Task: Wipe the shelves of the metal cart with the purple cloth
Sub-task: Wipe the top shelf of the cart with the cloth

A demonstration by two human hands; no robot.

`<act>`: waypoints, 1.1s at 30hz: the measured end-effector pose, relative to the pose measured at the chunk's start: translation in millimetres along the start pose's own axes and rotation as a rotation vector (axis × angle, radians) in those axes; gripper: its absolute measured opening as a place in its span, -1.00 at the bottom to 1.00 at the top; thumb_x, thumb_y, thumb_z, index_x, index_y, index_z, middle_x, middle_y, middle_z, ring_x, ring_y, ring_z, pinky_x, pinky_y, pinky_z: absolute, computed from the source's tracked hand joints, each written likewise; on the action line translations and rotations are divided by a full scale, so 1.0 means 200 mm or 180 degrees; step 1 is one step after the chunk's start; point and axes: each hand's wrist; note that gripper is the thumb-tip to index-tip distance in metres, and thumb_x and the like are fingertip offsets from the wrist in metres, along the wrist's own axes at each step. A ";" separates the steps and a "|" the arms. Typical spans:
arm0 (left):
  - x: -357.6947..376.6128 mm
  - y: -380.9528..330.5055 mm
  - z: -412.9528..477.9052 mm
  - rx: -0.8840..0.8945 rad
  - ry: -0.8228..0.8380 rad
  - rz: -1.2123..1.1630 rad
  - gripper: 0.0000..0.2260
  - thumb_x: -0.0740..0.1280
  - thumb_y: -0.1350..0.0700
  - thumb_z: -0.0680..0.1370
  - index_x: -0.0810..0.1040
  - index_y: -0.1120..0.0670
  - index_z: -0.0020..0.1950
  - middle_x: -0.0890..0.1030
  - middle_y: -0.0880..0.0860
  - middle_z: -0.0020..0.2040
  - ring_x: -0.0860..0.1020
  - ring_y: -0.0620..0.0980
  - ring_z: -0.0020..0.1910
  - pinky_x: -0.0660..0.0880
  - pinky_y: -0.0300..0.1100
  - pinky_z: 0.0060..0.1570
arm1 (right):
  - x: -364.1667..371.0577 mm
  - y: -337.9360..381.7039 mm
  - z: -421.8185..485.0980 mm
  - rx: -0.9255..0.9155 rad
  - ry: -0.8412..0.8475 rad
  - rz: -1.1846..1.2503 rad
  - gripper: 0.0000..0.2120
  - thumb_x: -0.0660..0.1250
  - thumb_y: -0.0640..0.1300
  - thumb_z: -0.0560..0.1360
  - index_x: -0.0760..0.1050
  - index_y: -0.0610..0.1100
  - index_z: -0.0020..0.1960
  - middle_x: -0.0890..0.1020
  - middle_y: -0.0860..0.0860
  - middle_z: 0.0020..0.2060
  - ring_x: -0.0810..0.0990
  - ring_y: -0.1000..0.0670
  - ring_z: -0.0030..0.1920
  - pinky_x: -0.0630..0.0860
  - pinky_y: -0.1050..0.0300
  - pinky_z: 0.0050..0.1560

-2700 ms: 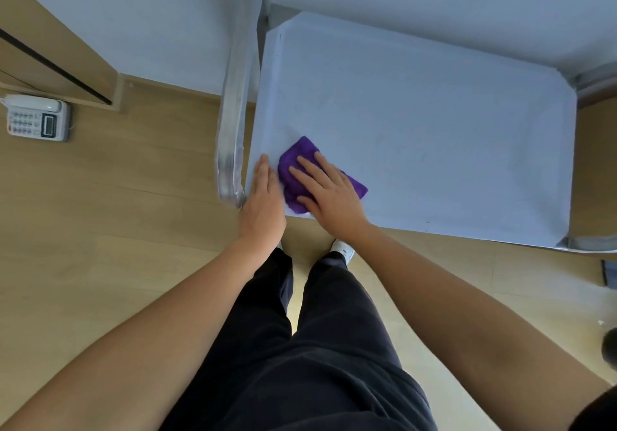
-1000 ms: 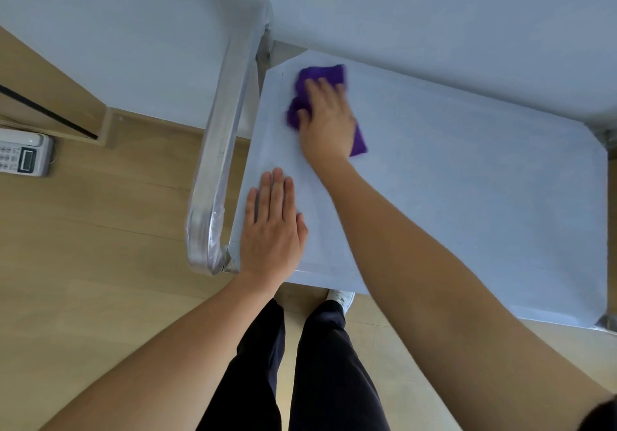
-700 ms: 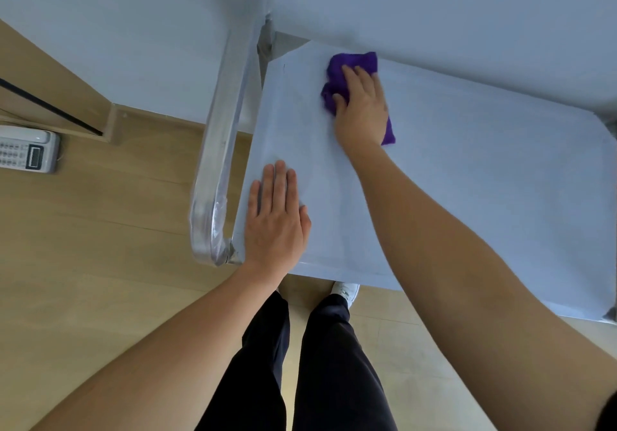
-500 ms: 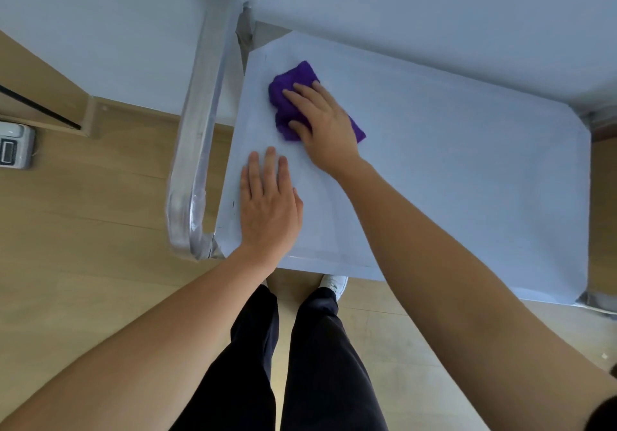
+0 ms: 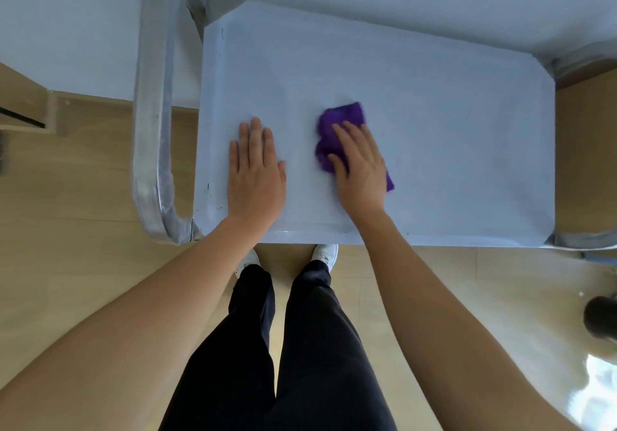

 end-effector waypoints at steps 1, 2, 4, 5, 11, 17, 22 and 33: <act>0.00 -0.01 -0.04 0.0004 0.0040 -0.0023 -0.48 0.08 0.05 0.65 0.11 0.30 0.52 0.07 0.24 0.56 0.04 0.20 0.55 0.05 0.12 0.50 | -0.01 -0.02 -0.02 0.0436 -0.0156 -0.0005 -0.58 0.25 -0.11 0.57 0.43 -0.05 0.43 0.48 -0.02 0.40 0.32 -0.14 0.47 0.38 -0.10 0.37; 0.00 -0.03 -0.09 0.0014 0.0076 -0.0005 -0.47 0.09 0.06 0.64 0.09 0.30 0.53 0.06 0.23 0.56 0.03 0.18 0.55 0.05 0.11 0.50 | -0.01 0.00 -0.05 0.0865 -0.0263 -0.0020 -0.57 0.26 -0.12 0.57 0.41 -0.06 0.44 0.46 -0.03 0.41 0.31 -0.15 0.48 0.39 -0.14 0.36; 0.02 -0.06 -0.20 0.0009 0.0104 0.0036 -0.46 0.08 0.05 0.64 0.06 0.31 0.53 0.06 0.21 0.57 0.04 0.16 0.55 0.06 0.09 0.50 | 0.02 0.13 -0.11 0.1191 -0.0299 -0.0075 -0.54 0.29 -0.15 0.54 0.41 -0.09 0.44 0.46 -0.05 0.41 0.30 -0.19 0.48 0.42 -0.17 0.32; 0.02 -0.06 -0.25 0.0000 0.0102 0.0035 -0.46 0.07 0.04 0.64 0.06 0.31 0.53 0.06 0.21 0.57 0.04 0.15 0.55 0.06 0.09 0.50 | 0.04 0.20 -0.15 0.0970 -0.0215 -0.0099 -0.53 0.30 -0.16 0.53 0.42 -0.09 0.43 0.46 -0.05 0.41 0.31 -0.18 0.48 0.43 -0.16 0.31; -0.02 0.04 -0.35 -0.0036 0.0084 0.0044 -0.45 0.03 -0.03 0.64 0.07 0.26 0.54 0.08 0.16 0.57 0.04 0.11 0.56 0.06 0.05 0.51 | 0.04 0.14 -0.21 -0.0347 0.0111 0.0019 -0.59 0.30 -0.09 0.57 0.45 -0.05 0.41 0.50 -0.03 0.38 0.35 -0.13 0.46 0.42 -0.06 0.34; -0.02 0.06 -0.35 -0.0023 0.0094 -0.0011 -0.43 0.08 0.02 0.62 0.08 0.31 0.53 0.09 0.22 0.56 0.05 0.13 0.55 0.08 0.05 0.51 | 0.18 0.48 -0.18 0.0105 0.0191 0.0217 -0.52 0.32 -0.18 0.52 0.43 -0.07 0.43 0.46 -0.04 0.41 0.28 -0.15 0.50 0.36 -0.13 0.37; -0.05 0.09 -0.36 -0.0036 0.0140 -0.0133 -0.41 0.11 0.00 0.63 0.04 0.32 0.53 0.08 0.22 0.56 0.03 0.13 0.56 0.08 0.02 0.51 | 0.18 0.33 -0.01 -0.0552 0.0241 0.0348 -0.56 0.35 -0.17 0.51 0.49 -0.08 0.38 0.51 -0.06 0.36 0.38 -0.16 0.45 0.42 -0.09 0.33; -0.05 0.03 -0.38 -0.0208 0.0215 -0.0073 -0.42 0.12 0.04 0.61 0.07 0.31 0.53 0.07 0.23 0.56 0.01 0.15 0.56 0.06 0.05 0.51 | 0.14 0.36 -0.15 -0.0174 0.0279 0.0207 -0.56 0.31 -0.14 0.57 0.41 -0.07 0.44 0.46 -0.08 0.41 0.29 -0.17 0.49 0.35 -0.16 0.40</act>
Point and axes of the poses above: each hand's wrist, its own z-axis towards the middle knuckle, its own x-axis out of the palm, y = z × x
